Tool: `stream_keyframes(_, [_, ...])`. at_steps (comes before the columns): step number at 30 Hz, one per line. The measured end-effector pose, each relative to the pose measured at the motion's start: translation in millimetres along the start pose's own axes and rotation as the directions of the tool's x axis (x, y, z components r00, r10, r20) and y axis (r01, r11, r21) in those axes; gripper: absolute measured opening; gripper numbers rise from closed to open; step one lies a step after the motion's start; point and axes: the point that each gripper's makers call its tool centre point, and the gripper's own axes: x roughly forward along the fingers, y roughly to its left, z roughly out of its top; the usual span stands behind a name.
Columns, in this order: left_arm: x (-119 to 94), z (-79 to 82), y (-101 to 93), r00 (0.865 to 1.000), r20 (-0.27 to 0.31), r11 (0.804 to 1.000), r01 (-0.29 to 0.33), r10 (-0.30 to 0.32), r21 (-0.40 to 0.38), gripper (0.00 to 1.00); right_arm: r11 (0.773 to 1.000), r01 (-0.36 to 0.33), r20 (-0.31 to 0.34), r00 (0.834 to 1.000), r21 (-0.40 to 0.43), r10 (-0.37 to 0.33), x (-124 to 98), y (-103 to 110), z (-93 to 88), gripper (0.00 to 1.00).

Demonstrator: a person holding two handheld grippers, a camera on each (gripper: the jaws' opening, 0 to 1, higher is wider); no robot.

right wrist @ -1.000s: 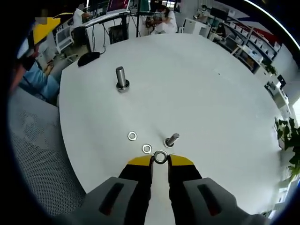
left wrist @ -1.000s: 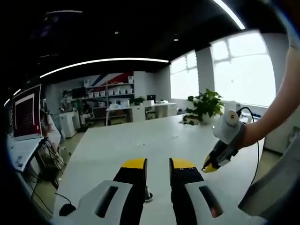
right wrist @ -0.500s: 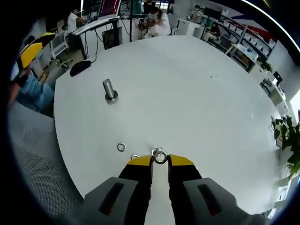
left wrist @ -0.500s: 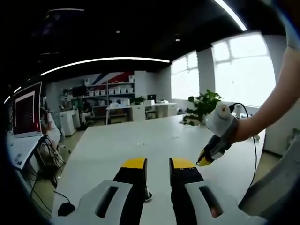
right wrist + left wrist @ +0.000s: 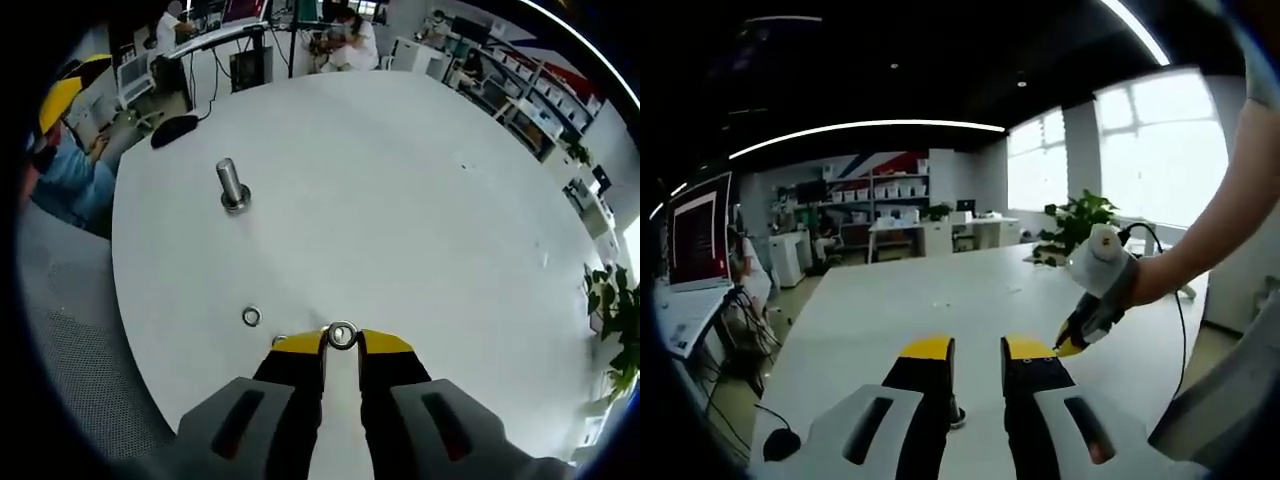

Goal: Place the washer onto the threaded stud by aligning its center hole with the stud, sliding it down to the base, and recovering from edge contact or off-axis alignment until the washer reaches the visible bottom stop.

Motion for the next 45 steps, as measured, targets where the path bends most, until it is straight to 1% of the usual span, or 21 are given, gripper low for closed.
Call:
stream_keyframes(5, [1,0.0,-2.4,1.0,-0.002,1.0,0.006,-0.006,0.014,0.17,1.0,-0.007,-0.008,1.0,-0.006,0.007,3,1,-0.6,0.14])
stream_keyframes(16, [0,-0.7,-0.7,1.0,-0.005,1.0,0.001,-0.001,0.008,0.16,1.0,-0.012,-0.007,1.0,-0.012,0.012,3,3,0.9,0.14])
stream_keyframes(18, [0,-1.1,-1.3,1.0,-0.006,1.0,0.001,-0.001,0.014,0.16,1.0,-0.016,-0.005,1.0,-0.002,0.016,3,4,1.0,0.14])
stream_keyframes(24, [0,-1.1,-0.2,1.0,-0.007,1.0,-0.002,0.002,0.013,0.16,1.0,-0.018,-0.023,1.0,-0.011,0.018,6,6,-5.8,0.14])
stream_keyframes(34, [0,-1.8,0.8,1.0,-0.009,1.0,-0.005,0.005,0.015,0.16,1.0,-0.019,-0.015,1.0,-0.002,0.019,8,7,-3.3,0.14])
stream_keyframes(37, [0,-1.9,2.1,1.0,-0.008,1.0,-0.01,0.01,0.013,0.16,0.999,-0.032,-0.02,0.999,0.022,0.033,9,8,-5.9,0.14])
stream_keyframes(40, [0,-2.5,2.9,1.0,-0.011,1.0,-0.013,0.014,0.015,0.16,1.0,-0.026,-0.026,0.999,0.004,0.026,10,8,-9.1,0.14])
stream_keyframes(42, [-1,-2.2,2.5,1.0,-0.01,1.0,-0.013,0.013,0.013,0.16,0.999,-0.032,-0.024,0.999,0.016,0.032,10,9,-9.8,0.15])
stream_keyframes(45, [0,-2.7,2.5,1.0,-0.012,1.0,-0.013,0.013,0.014,0.16,1.0,-0.029,-0.028,0.999,0.01,0.029,11,8,-11.8,0.15])
